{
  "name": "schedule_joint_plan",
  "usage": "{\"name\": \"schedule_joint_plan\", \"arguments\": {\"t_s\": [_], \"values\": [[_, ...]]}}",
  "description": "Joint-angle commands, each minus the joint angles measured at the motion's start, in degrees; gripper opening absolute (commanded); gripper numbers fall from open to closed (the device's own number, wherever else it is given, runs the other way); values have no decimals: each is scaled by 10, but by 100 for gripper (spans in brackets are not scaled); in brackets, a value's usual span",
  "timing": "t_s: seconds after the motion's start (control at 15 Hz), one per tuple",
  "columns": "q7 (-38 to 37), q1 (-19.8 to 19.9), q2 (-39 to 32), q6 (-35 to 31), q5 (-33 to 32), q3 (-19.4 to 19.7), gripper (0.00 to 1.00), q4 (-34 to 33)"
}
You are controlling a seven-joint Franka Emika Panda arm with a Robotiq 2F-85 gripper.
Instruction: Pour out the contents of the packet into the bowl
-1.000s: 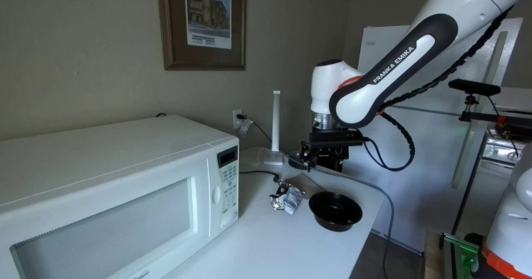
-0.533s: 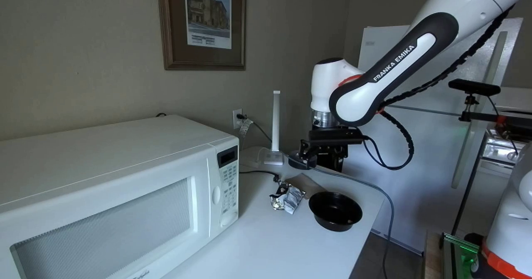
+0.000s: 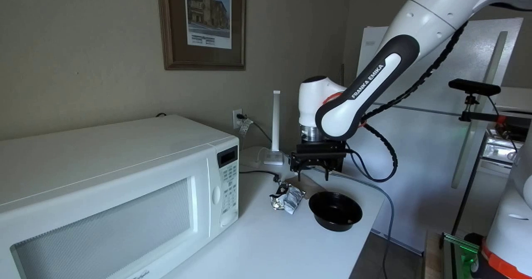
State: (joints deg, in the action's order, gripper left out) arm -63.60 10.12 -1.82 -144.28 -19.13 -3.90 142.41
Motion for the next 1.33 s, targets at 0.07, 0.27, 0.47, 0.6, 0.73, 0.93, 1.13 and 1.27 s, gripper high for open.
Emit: {"name": "schedule_joint_plan", "arguments": {"t_s": [0.07, 0.27, 0.47, 0.6, 0.73, 0.93, 1.13, 1.27], "values": [[-13, -47, -94, -21, -1, 44, 100, -58], [-8, -69, -128, -55, 8, 65, 100, -80], [-10, -91, -157, -81, 10, 87, 100, -101], [-7, -101, -174, -96, 19, 99, 100, -113], [-4, -109, -191, -109, 30, 107, 100, -126], [1, -118, -212, -118, 52, 116, 100, -142], [2, -129, -229, -123, 70, 123, 74, -156], [4, -134, -238, -124, 79, 127, 60, -164]]}}
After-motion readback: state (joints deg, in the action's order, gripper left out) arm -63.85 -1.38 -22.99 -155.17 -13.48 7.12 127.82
